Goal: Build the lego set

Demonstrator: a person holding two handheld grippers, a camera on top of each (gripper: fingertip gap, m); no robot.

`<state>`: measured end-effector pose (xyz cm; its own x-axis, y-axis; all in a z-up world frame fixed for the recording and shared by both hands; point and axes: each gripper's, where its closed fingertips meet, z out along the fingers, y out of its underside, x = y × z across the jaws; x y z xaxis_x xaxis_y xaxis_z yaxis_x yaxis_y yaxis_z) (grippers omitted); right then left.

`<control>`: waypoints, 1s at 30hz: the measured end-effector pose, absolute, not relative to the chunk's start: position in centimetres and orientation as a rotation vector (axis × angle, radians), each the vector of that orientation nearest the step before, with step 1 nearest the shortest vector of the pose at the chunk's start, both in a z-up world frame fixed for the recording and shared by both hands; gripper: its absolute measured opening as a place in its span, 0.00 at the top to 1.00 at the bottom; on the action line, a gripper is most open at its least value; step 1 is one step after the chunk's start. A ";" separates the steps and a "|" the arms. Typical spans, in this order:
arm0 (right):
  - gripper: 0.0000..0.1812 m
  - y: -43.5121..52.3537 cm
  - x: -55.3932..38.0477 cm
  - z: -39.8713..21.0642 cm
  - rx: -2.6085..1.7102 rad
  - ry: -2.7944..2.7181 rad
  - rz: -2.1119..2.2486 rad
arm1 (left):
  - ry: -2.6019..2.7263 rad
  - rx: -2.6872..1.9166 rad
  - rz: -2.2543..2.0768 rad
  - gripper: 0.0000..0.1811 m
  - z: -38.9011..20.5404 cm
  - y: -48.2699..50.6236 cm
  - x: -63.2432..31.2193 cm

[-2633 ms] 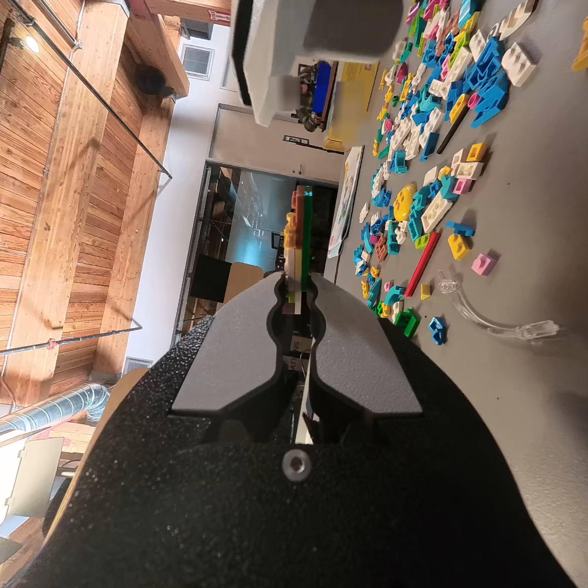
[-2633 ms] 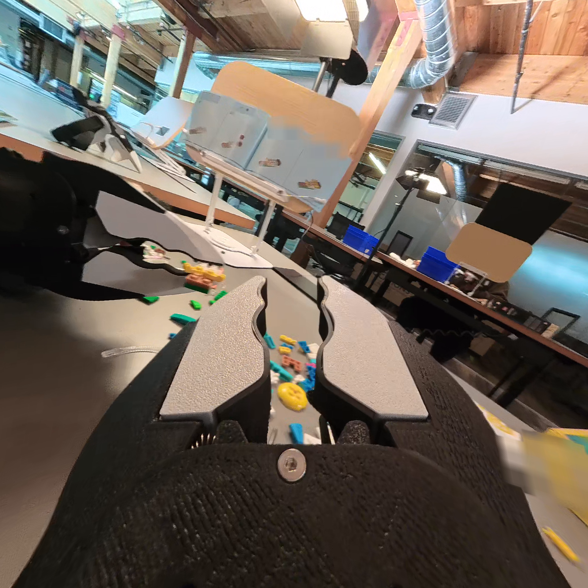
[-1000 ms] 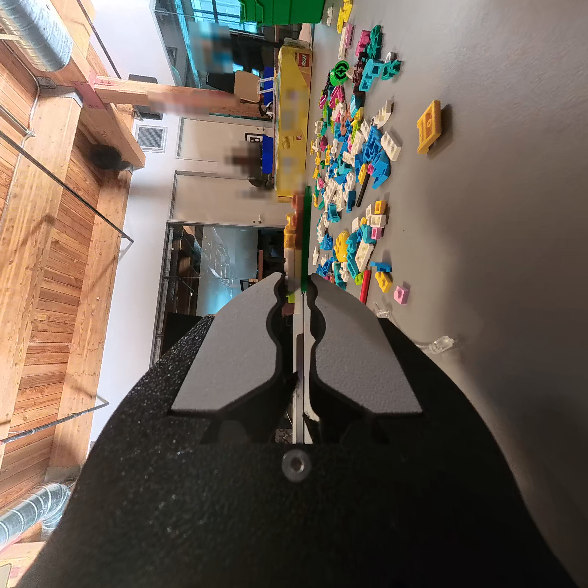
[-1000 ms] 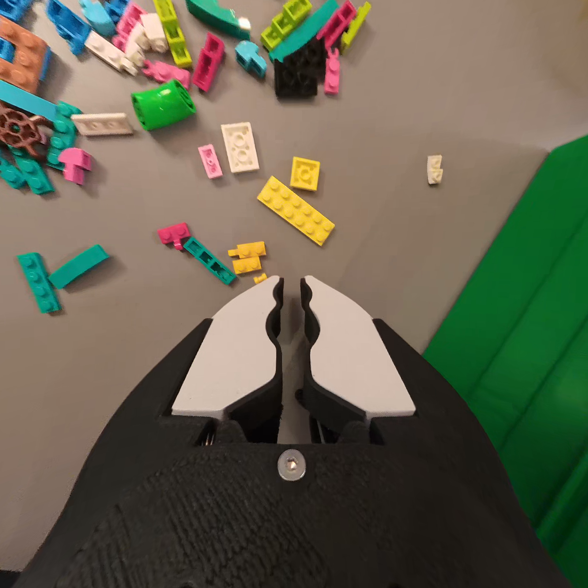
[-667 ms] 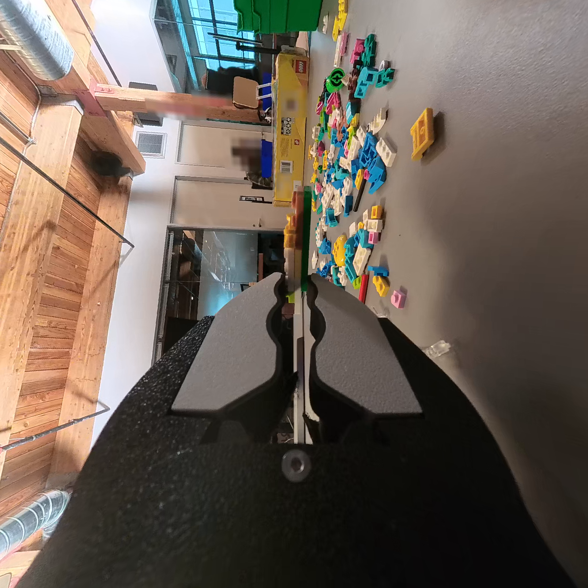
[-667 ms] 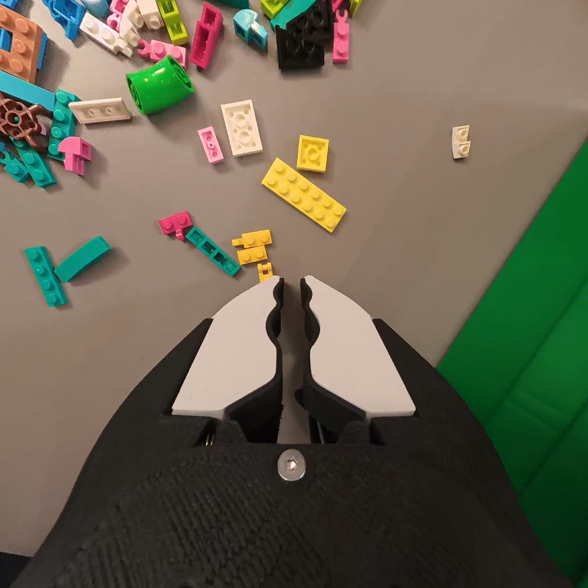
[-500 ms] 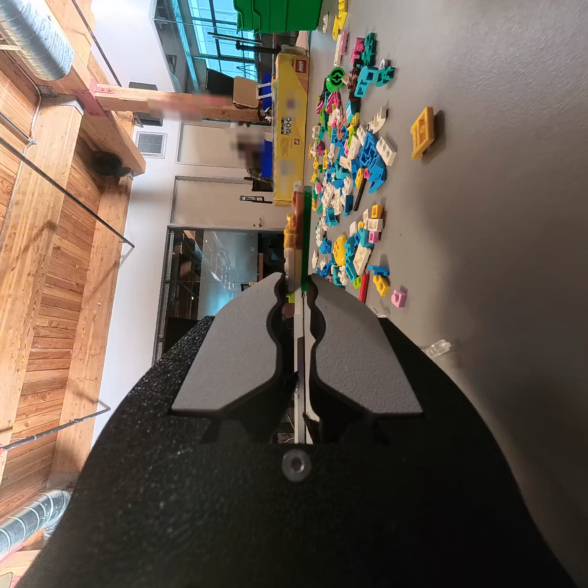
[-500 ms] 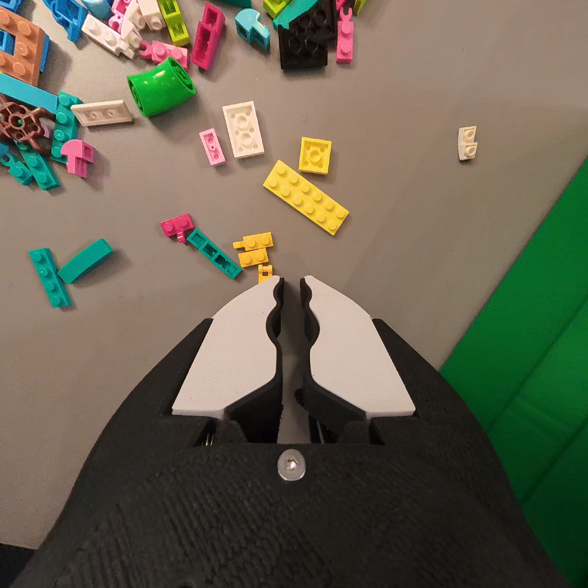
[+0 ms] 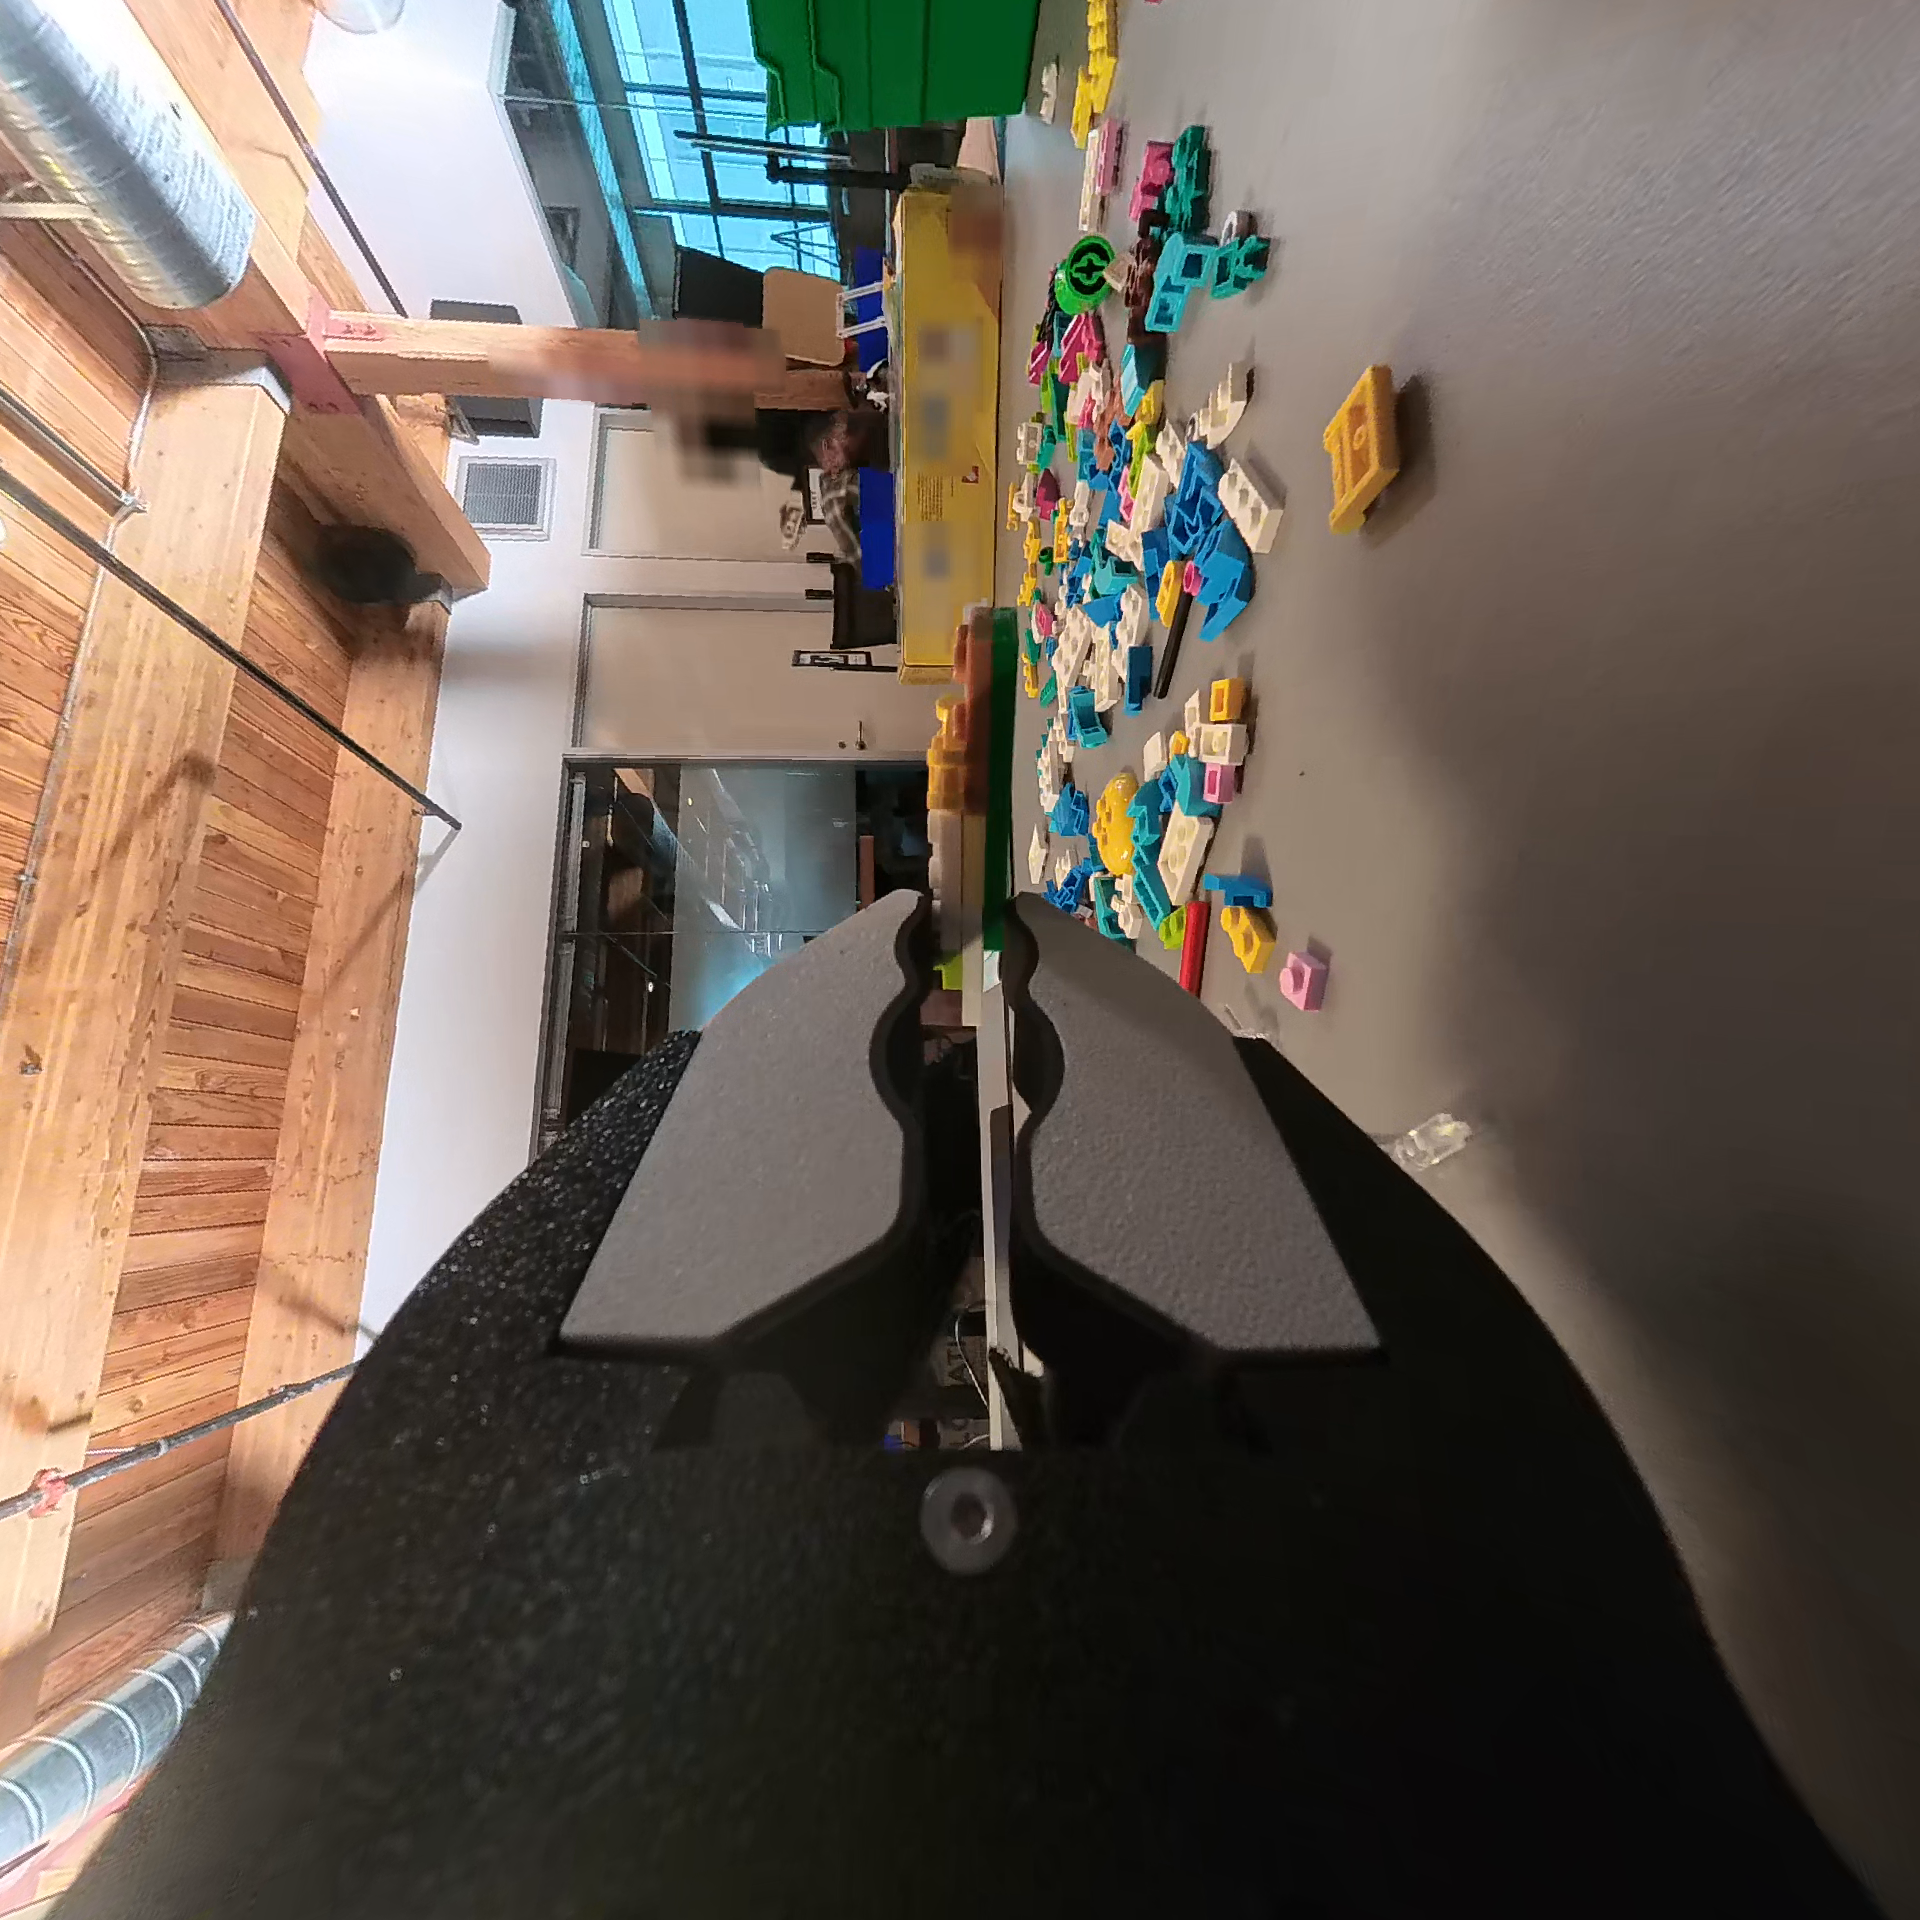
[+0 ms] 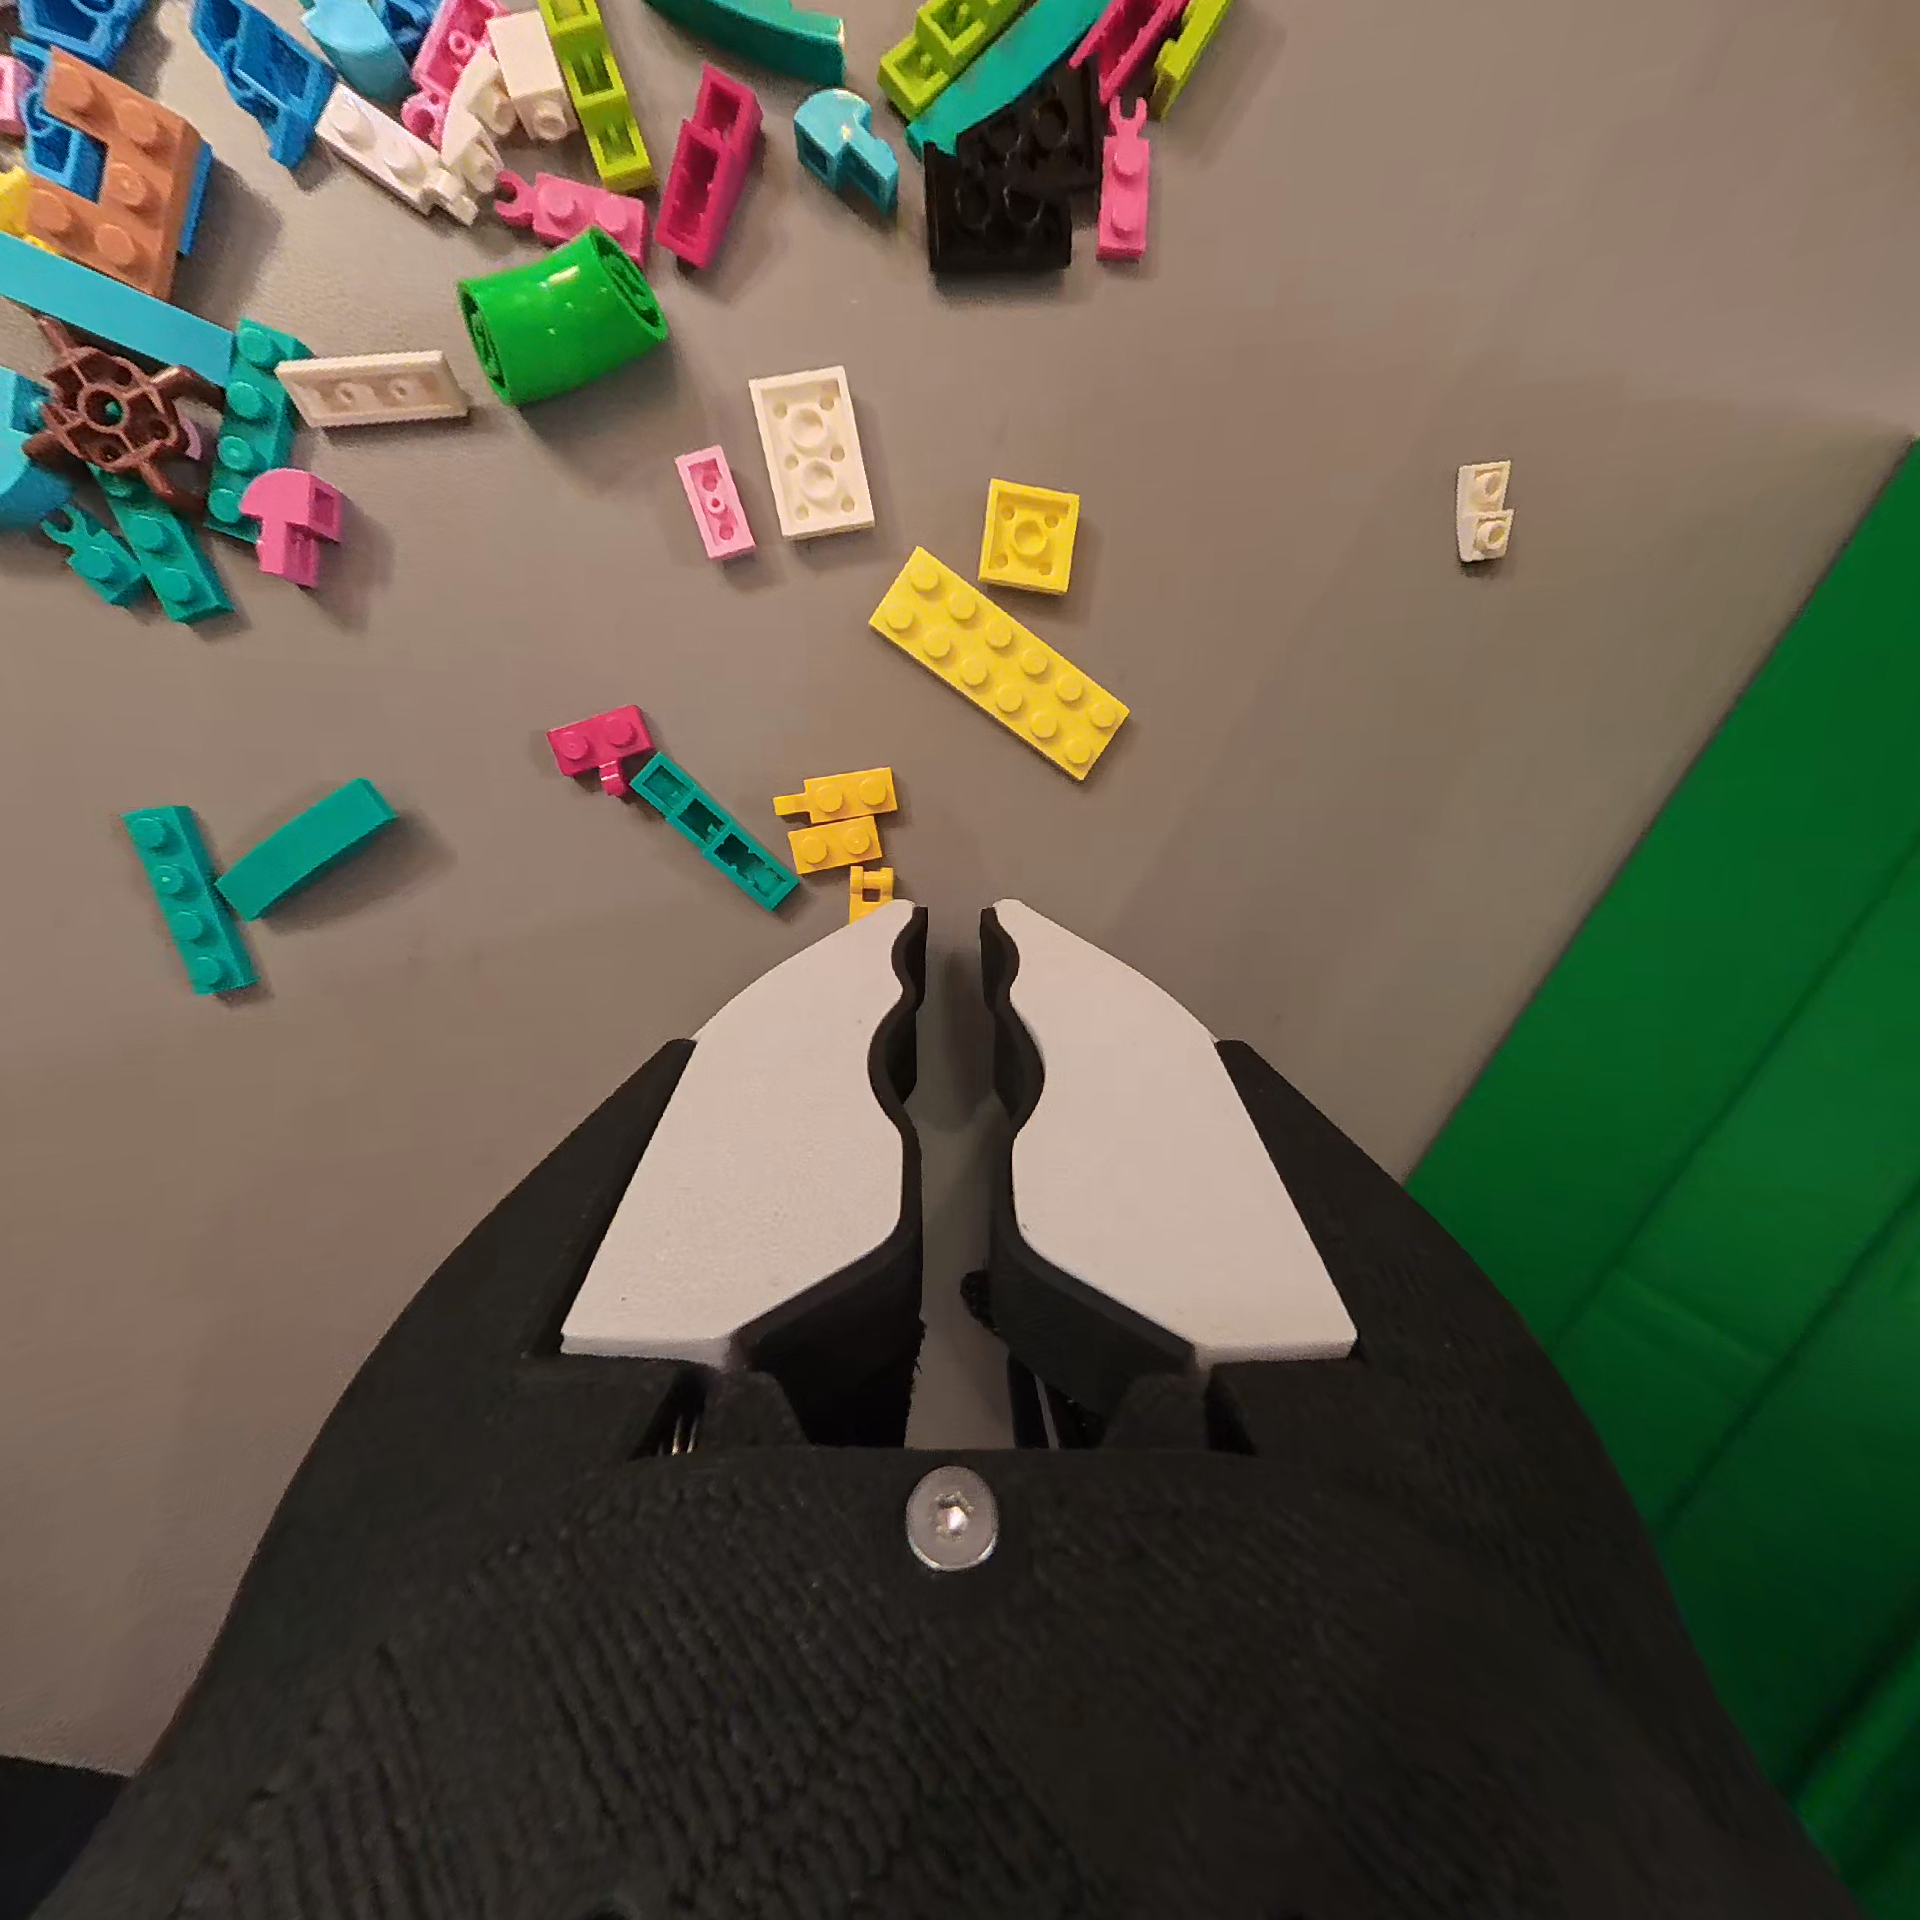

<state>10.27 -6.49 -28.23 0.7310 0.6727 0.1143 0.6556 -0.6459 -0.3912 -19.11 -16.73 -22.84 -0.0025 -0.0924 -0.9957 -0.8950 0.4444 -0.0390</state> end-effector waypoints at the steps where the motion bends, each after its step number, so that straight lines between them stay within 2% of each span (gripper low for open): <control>1: 0.95 -6.5 10.3 -28.2 -2.525 -1.022 0.055 | 1.444 -0.931 0.805 0.94 -22.8 -16.7 -19.1; 30: 0.96 -5.4 7.4 -25.7 -2.314 -1.103 0.016 | 1.475 -0.876 0.756 0.94 -22.9 -17.7 -16.9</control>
<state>7.37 -5.40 -25.73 0.6596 0.7172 0.2249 0.7103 -0.4970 -0.4984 -16.92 -17.73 -22.91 -0.0153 -0.0924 -0.9956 -0.8624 0.5052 -0.0336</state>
